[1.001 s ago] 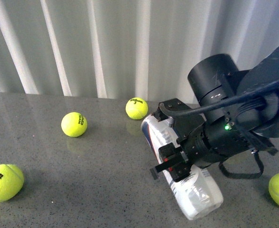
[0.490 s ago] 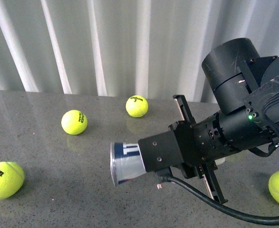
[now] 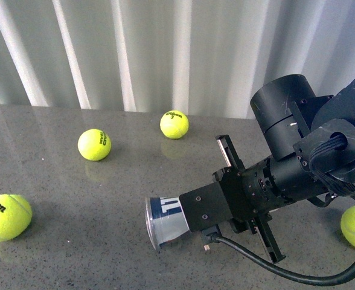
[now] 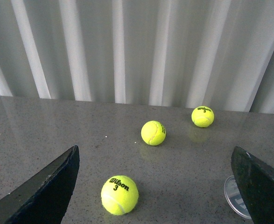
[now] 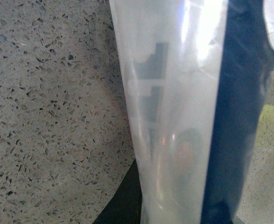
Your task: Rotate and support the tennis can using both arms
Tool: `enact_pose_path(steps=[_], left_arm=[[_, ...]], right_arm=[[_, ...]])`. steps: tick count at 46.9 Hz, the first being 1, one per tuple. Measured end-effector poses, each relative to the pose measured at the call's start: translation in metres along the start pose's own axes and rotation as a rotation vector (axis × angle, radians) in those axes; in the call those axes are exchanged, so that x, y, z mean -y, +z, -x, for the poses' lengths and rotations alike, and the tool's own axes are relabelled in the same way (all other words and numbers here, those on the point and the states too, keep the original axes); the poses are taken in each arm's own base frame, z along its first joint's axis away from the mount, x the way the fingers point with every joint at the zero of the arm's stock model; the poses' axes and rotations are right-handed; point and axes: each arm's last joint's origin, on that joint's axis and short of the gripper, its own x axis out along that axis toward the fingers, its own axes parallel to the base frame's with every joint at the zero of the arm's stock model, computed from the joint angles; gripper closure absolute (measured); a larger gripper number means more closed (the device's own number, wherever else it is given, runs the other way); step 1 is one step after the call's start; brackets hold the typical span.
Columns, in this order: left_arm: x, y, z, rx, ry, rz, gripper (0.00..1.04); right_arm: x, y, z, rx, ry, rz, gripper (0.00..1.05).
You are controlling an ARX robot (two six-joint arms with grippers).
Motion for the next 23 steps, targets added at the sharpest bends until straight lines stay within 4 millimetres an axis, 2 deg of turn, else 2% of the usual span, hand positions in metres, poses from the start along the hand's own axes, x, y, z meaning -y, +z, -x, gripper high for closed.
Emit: enact_pose_path(steps=[3,11,16,23], left_arm=[[0.000,0.000,0.000,0.000,0.000,0.000,0.07],[0.000,0.000,0.000,0.000,0.000,0.000,0.07],[0.000,0.000,0.000,0.000,0.000,0.000,0.07],[0.000,0.000,0.000,0.000,0.000,0.000,0.07]], right_arm=[[-0.002,0.000,0.000,0.005,0.003,-0.007,0.94],[-0.013,0.000,-0.002,0.015,0.023,-0.029,0.63],[-0.015,0.001,-0.002,0.021,0.022,-0.047,0.50],[-0.019,0.001,-0.001,0.028,0.032,-0.080,0.24]])
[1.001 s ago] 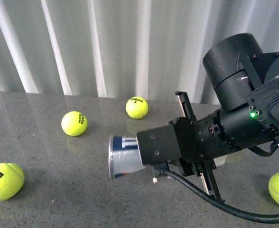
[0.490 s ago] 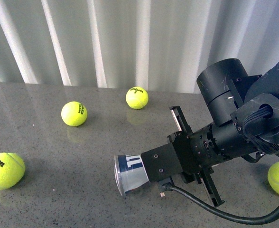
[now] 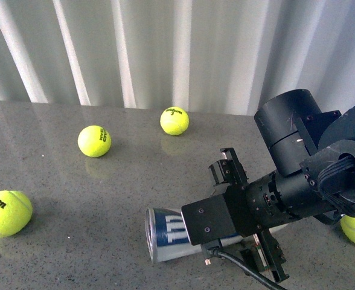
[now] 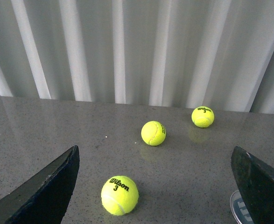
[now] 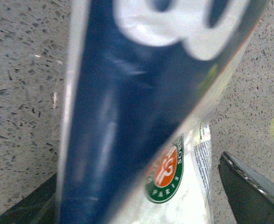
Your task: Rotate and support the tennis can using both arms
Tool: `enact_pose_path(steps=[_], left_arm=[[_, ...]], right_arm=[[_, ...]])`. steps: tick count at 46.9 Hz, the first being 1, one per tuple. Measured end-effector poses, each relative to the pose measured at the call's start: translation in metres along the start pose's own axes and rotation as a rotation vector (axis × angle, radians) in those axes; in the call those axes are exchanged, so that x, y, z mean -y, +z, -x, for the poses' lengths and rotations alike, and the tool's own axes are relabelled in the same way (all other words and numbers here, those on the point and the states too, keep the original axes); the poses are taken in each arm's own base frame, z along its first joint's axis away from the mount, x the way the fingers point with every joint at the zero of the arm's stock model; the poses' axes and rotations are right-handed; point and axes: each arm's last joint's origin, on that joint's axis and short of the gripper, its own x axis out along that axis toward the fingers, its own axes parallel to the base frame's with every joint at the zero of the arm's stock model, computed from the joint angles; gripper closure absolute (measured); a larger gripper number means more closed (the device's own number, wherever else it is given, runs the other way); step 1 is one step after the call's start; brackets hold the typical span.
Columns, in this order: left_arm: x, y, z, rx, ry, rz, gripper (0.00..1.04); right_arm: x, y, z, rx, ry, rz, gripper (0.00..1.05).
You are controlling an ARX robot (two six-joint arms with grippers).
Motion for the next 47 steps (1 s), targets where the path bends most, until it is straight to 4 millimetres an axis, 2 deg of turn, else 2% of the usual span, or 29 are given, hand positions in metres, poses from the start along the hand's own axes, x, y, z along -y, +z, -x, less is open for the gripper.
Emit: enact_pose_path(steps=[5,20,25,33,38,43,47], left_arm=[[0.000,0.000,0.000,0.000,0.000,0.000,0.07],[0.000,0.000,0.000,0.000,0.000,0.000,0.07],[0.000,0.000,0.000,0.000,0.000,0.000,0.07],[0.000,0.000,0.000,0.000,0.000,0.000,0.07],[0.000,0.000,0.000,0.000,0.000,0.000,0.07],[0.000,0.000,0.000,0.000,0.000,0.000,0.07],[0.000,0.000,0.000,0.000,0.000,0.000,0.07]], right_arm=[[0.000,0.002,0.007,0.020,-0.007,-0.028,0.05],[0.007,0.012,0.041,0.073,-0.053,-0.138,0.07],[0.015,0.021,0.062,0.128,-0.093,-0.224,0.07],[0.033,0.033,0.100,0.230,-0.244,-0.415,0.07],[0.041,0.035,0.129,0.280,-0.399,-0.630,0.07],[0.041,0.033,0.152,0.283,-0.522,-0.839,0.07],[0.034,0.026,0.169,0.267,-0.622,-1.102,0.07]])
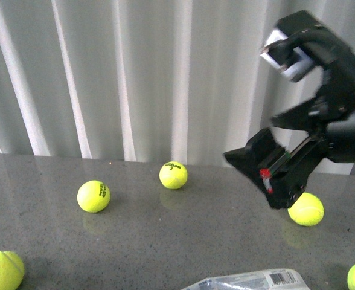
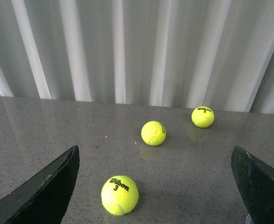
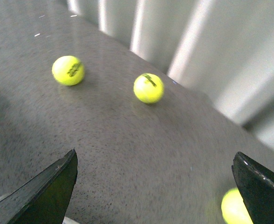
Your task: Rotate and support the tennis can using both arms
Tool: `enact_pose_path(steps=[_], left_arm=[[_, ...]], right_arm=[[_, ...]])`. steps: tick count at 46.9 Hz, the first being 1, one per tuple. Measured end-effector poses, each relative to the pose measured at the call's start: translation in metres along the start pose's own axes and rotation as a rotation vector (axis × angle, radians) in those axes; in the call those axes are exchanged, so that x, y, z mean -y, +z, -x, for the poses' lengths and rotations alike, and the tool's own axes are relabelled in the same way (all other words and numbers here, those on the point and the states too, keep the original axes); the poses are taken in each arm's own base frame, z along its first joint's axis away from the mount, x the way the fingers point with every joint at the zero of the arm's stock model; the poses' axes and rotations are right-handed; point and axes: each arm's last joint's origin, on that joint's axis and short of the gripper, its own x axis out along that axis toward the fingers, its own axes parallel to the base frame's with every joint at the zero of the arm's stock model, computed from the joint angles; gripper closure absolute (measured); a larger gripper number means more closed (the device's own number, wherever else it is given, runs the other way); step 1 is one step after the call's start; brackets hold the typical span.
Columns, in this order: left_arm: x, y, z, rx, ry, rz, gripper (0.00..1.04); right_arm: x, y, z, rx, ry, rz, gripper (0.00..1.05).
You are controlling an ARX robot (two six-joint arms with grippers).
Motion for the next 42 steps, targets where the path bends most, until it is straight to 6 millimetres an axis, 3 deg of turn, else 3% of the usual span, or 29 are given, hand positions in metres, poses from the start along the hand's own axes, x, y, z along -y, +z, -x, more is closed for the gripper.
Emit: enact_pose_path(steps=[7,12,23,28,32,35,42], left_arm=[[0.000,0.000,0.000,0.000,0.000,0.000,0.07],[0.000,0.000,0.000,0.000,0.000,0.000,0.07],[0.000,0.000,0.000,0.001,0.000,0.000,0.07],[0.000,0.000,0.000,0.001,0.000,0.000,0.07],[0.000,0.000,0.000,0.001,0.000,0.000,0.07],[0.000,0.000,0.000,0.001,0.000,0.000,0.07],[0.000,0.000,0.000,0.001,0.000,0.000,0.07]], right_arm=[[0.008,-0.016,0.029,-0.016,-0.271,-0.307,0.07],[0.008,-0.021,0.039,-0.008,-0.321,-0.381,0.07],[0.008,-0.020,0.040,0.008,-0.322,-0.421,0.07],[0.006,-0.031,0.045,0.190,-0.503,-0.328,0.23],[0.004,-0.042,0.059,0.281,-0.547,-0.298,0.35],[0.003,-0.048,0.069,0.310,-0.564,-0.289,0.44],[-0.004,-0.066,0.094,0.320,-0.565,-0.273,0.76]])
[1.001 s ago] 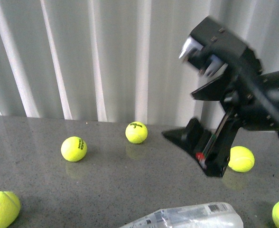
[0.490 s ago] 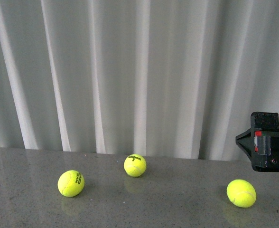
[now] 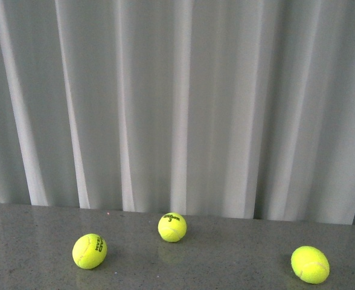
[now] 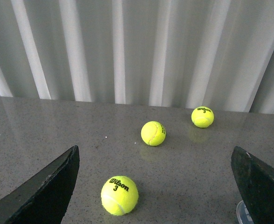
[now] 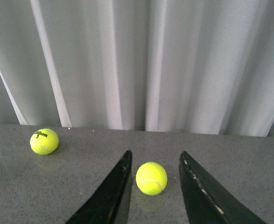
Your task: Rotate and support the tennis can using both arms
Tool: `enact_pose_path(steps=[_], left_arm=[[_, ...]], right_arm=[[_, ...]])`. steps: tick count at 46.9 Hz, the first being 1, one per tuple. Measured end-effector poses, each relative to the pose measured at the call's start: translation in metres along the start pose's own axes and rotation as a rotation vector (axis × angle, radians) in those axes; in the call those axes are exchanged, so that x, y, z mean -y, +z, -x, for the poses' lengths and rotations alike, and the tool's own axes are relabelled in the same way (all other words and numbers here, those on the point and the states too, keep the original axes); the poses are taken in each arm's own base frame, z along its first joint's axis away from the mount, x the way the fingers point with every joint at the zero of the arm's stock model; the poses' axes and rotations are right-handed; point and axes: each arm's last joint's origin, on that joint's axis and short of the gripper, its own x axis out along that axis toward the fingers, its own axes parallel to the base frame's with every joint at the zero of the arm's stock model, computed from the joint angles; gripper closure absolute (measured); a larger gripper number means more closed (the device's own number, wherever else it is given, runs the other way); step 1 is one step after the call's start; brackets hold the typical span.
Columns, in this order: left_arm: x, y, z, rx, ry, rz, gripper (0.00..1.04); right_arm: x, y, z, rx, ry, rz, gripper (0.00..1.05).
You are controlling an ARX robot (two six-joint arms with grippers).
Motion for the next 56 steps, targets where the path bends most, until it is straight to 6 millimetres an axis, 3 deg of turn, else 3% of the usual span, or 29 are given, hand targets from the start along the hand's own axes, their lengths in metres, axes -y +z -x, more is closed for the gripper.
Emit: enact_pose_path(steps=[6,21,31,56], left_arm=[[0.000,0.000,0.000,0.000,0.000,0.000,0.07],[0.000,0.000,0.000,0.000,0.000,0.000,0.07],[0.000,0.000,0.000,0.000,0.000,0.000,0.07],[0.000,0.000,0.000,0.000,0.000,0.000,0.07]], right_arm=[[0.008,-0.008,0.020,-0.005,0.000,0.006,1.01],[0.024,-0.016,0.049,-0.007,-0.005,0.004,1.01],[0.024,-0.029,0.062,-0.015,-0.004,0.004,1.01],[0.024,-0.022,0.088,0.014,-0.003,0.004,1.01]])
